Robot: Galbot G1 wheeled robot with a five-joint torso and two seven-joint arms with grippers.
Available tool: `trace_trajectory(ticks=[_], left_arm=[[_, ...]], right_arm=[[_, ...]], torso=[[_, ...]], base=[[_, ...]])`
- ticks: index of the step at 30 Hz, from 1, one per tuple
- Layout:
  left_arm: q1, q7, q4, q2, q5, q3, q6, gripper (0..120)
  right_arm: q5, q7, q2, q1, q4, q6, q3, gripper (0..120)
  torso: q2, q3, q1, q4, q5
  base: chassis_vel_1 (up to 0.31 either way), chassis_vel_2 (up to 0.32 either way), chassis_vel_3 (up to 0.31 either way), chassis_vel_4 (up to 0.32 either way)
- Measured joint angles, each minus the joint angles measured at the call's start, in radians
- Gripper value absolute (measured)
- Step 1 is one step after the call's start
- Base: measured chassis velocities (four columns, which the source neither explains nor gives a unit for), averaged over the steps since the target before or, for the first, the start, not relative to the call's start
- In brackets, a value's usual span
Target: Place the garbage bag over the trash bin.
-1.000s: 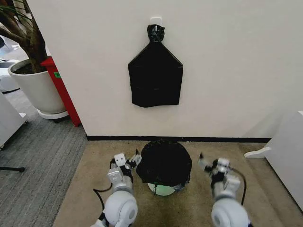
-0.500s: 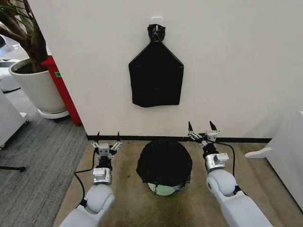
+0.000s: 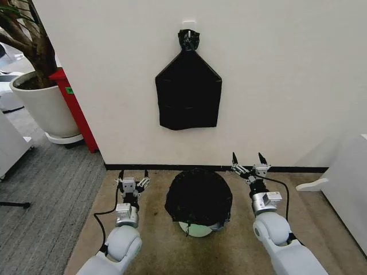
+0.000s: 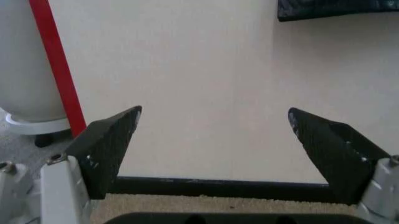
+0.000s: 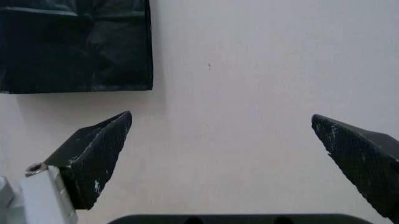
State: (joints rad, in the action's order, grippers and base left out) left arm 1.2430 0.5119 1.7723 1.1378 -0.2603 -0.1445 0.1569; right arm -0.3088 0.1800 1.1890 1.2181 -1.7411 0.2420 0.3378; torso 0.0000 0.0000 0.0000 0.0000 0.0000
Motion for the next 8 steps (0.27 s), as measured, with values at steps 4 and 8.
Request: trace_trajectory(ticks=[4,8], left_arm=[[0.0,0.0,0.001,0.0,0.0,0.0,-0.001,91],[0.001,0.0,0.001,0.0,-0.001,-0.001,-0.001,91]], right_arm=[[0.0,0.0,0.0,0.0,-0.001,-0.002,0.0,100],[-0.001,0.0,0.0,0.001,-0.001,-0.002,0.0,100]], torso=[[0.0,0.0,0.0,0.0,0.0],[0.0,0.0,0.0,0.0,0.0]], base=[[0.0,0.0,0.0,0.0],[0.0,0.0,0.0,0.0]])
